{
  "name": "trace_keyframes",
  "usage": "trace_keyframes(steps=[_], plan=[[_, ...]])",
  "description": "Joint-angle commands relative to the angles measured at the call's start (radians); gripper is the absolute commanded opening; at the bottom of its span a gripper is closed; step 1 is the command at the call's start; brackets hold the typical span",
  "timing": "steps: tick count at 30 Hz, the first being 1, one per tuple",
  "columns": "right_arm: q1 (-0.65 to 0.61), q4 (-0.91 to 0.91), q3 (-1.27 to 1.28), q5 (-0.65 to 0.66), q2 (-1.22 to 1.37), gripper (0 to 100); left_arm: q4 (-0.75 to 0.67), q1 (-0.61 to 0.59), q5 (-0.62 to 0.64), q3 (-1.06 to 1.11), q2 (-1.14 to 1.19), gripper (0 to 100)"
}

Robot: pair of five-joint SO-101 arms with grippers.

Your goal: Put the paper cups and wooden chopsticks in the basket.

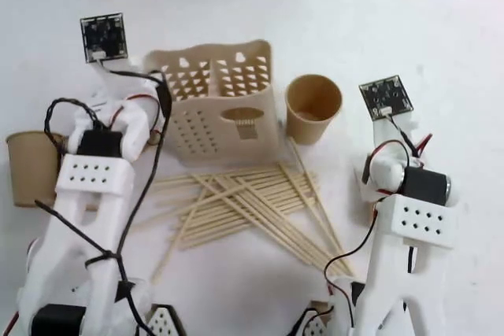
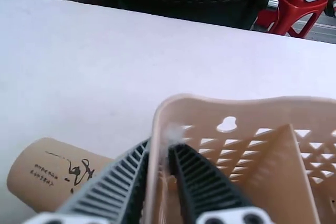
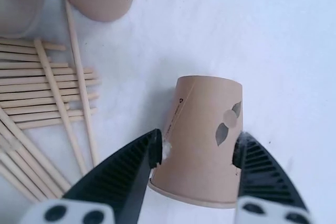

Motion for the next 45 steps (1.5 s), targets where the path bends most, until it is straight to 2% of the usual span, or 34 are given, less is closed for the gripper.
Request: trace_keyframes(steps=[1,5,15,22,33,45], plan=[[-0.002,0.007,-0.006,0.009,-0.007,23.0,-0.011,0.013,0.009,0.011,0.007,10],[0.004,0.008,-0.006,0.009,-0.007,23.0,-0.031,0.015,0.063,0.014,0.015,10],[-0.002,0.022,-0.006,0.012,-0.007,23.0,-0.057,-0.001,0.061,-0.018,0.005,16],[-0.002,0.024,-0.008,0.012,-0.007,23.0,-0.037,-0.008,-0.13,-0.13,0.005,16],[-0.004,0.024,-0.008,0.014,-0.007,23.0,0.413,-0.008,-0.345,-0.543,0.059,16],[-0.004,0.024,-0.006,0.015,-0.007,23.0,0.825,0.061,-0.456,-1.099,0.539,16]])
